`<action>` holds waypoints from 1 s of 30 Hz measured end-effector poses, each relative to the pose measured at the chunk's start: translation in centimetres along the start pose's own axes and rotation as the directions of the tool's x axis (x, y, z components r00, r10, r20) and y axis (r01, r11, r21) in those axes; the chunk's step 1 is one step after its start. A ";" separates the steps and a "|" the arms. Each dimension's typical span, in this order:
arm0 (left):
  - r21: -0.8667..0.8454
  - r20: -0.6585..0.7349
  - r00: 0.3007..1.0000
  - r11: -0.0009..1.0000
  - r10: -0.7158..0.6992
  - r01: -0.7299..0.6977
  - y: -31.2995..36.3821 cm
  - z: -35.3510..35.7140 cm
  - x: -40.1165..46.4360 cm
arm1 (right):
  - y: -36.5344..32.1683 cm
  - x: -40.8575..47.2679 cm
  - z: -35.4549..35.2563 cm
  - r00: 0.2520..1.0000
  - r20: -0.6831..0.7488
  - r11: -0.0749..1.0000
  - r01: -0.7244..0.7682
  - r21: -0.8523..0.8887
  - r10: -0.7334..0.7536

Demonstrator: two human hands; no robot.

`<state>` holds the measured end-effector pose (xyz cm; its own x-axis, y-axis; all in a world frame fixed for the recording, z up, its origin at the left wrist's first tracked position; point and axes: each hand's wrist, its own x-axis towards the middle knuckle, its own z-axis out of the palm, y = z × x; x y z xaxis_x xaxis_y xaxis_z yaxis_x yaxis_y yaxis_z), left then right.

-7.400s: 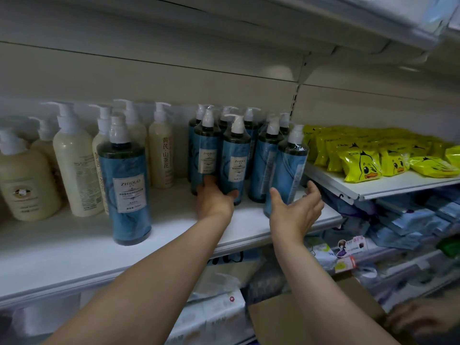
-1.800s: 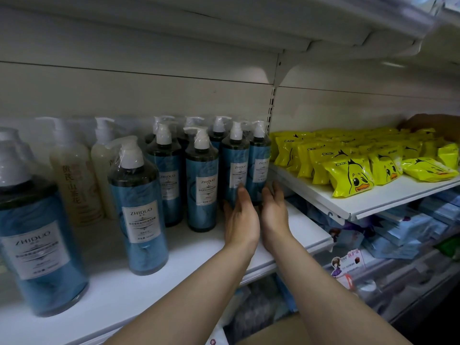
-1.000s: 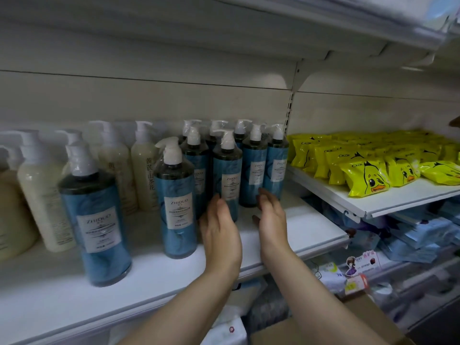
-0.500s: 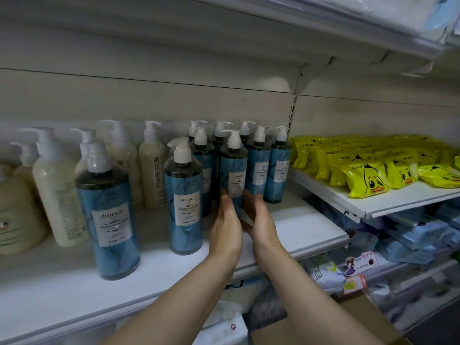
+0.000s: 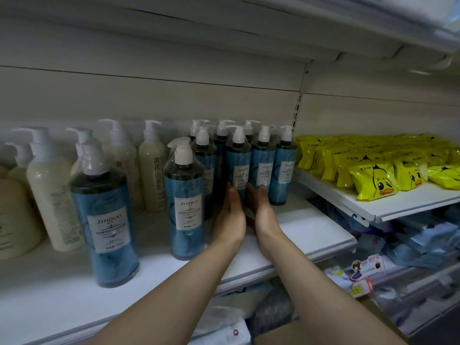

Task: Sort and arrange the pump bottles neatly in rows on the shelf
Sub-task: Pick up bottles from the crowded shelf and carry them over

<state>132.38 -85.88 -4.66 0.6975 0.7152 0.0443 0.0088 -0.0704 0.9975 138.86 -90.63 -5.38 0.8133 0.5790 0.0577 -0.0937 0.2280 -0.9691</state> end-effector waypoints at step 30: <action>0.193 -0.428 0.865 0.962 0.261 -0.195 -0.5 -9.6 -10.7 | -1.0 -9.0 6.4 0.989 0.122 0.992 0.092 -0.085 -0.082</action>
<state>118.07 -86.80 -5.14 0.2993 0.8980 0.3226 0.0113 -0.3414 0.9399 127.91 -91.06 -3.43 0.7423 0.6493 0.1653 0.0308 0.2134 -0.9765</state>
